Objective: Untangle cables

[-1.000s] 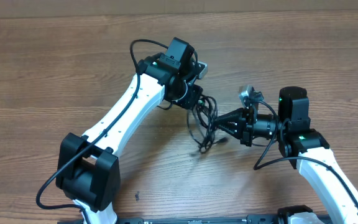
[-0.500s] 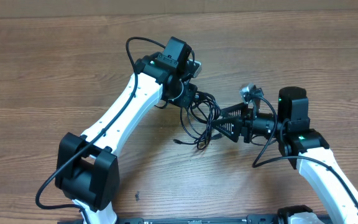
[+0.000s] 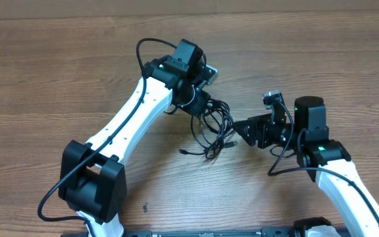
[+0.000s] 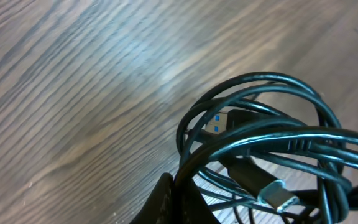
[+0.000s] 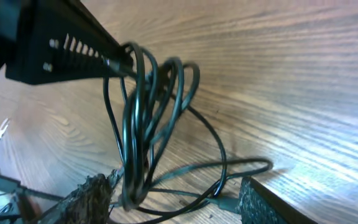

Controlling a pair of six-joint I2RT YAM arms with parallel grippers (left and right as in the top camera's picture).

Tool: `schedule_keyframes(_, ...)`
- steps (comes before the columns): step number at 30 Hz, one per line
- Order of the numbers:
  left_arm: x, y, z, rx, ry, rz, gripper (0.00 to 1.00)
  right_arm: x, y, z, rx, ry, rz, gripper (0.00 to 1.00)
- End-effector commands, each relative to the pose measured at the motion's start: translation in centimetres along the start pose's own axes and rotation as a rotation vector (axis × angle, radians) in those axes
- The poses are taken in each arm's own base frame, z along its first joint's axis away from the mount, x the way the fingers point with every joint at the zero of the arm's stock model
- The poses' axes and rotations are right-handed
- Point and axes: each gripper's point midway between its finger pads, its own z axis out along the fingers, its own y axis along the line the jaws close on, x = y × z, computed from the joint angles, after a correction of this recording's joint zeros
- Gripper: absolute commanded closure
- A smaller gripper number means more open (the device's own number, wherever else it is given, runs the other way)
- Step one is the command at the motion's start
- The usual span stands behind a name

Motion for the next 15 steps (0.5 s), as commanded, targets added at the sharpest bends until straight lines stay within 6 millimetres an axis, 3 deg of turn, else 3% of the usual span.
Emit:
schedule_keyframes(1,-0.3,-3.2,0.3,0.131,-0.019,0.190,0.93,-1.5,0.3,-0.7,0.024,-0.044,-0.027,0.36)
schedule_keyframes(5,-0.5,-2.8,0.5,0.081,-0.019,0.198,0.37,-1.4,0.3,-0.7,0.024,-0.044,-0.029,0.36)
schedule_keyframes(7,-0.6,-2.2,0.5,0.048,-0.018,0.167,0.21,-1.5,0.2,-0.7,0.029,-0.044,-0.031,0.35)
schedule_keyframes(9,-0.7,-1.4,0.4,0.014,-0.018,0.127,0.15,-1.5,0.1,-0.7,0.035,-0.045,-0.030,0.35)
schedule_keyframes(15,-0.7,-0.8,0.2,0.007,-0.020,0.079,0.11,-1.3,0.1,-0.7,0.036,-0.041,-0.026,0.35)
